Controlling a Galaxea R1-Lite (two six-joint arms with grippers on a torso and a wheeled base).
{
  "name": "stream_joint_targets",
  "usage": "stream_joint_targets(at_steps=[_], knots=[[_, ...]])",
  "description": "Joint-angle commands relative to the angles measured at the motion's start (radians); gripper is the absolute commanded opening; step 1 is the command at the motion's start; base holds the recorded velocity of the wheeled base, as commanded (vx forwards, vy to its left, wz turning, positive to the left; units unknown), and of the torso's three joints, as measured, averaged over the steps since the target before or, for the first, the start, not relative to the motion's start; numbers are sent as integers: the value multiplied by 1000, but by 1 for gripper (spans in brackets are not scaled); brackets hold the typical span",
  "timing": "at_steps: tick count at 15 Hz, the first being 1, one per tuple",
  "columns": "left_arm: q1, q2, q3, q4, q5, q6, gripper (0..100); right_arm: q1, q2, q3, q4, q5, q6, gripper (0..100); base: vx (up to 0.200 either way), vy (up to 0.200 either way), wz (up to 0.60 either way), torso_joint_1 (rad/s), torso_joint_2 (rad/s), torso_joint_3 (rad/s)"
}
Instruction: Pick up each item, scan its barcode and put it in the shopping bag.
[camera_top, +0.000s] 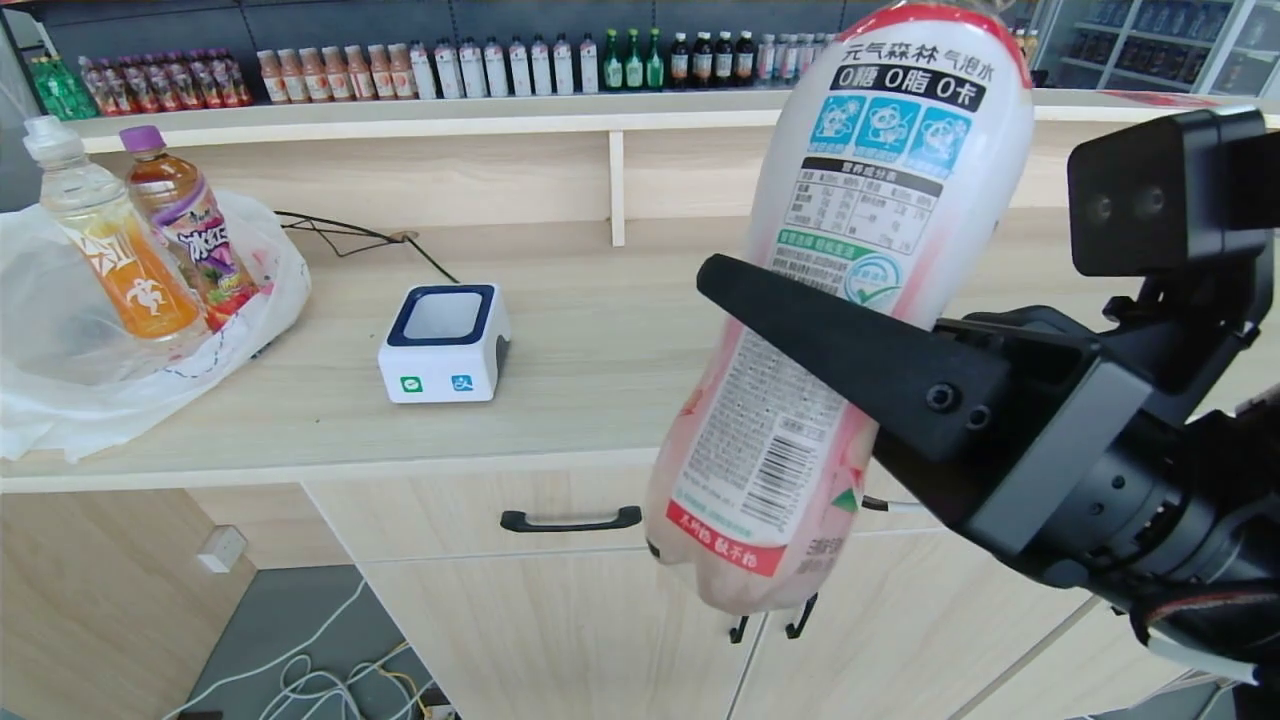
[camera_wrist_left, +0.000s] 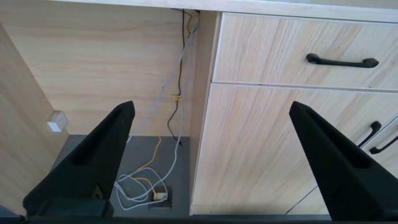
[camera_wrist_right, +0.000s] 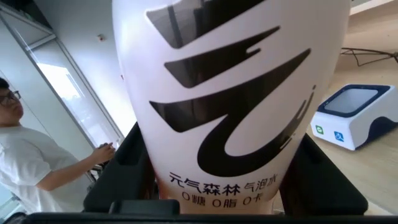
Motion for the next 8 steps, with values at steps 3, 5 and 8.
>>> stream_joint_targets(at_steps=[3, 5, 8], knots=[[0, 0, 0, 0, 0, 0, 100, 1, 12, -10, 0, 29, 13, 0, 0, 0, 0, 0, 0, 0], [-2, 0, 0, 0, 0, 0, 100, 4, 11, -12, 0, 30, 24, 0, 0, 0, 0, 0, 0, 0], [0, 0, 0, 0, 0, 0, 100, 5, 11, -22, 0, 67, 23, 0, 0, 0, 0, 0, 0, 0]])
